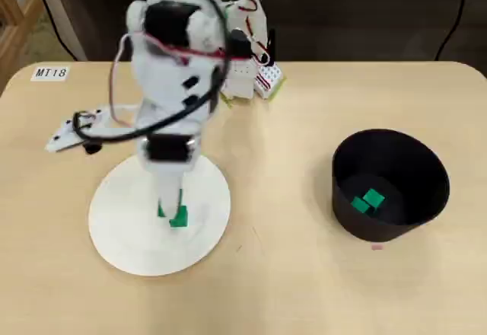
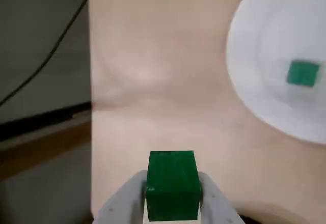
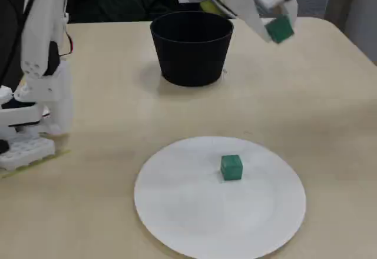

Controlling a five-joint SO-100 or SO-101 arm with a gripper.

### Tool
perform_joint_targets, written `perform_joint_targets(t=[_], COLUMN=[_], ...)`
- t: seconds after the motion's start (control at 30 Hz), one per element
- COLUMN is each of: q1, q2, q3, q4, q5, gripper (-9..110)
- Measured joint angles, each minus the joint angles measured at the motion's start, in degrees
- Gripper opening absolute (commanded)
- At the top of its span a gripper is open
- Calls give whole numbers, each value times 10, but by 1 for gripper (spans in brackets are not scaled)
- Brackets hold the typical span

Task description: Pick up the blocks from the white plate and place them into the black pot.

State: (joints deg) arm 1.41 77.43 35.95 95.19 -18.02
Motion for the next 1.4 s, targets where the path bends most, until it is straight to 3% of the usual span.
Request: perform_joint_targets(t=[0.27, 0.53, 0.73, 1.0, 1.1, 1.2, 1.33, 1.4], q1=[-242, -405, -424, -425, -425, -425, -411, -401], q2=[95, 245, 249, 245, 242, 240, 238, 238], q3=[50, 400, 575, 592, 592, 592, 592, 592], q4=[-2, -214, -311, -351, -352, -352, -349, -346], q5=[44, 86, 91, 90, 91, 86, 81, 78], gripper=[-2, -2, -2, -2, 21, 33, 30, 11])
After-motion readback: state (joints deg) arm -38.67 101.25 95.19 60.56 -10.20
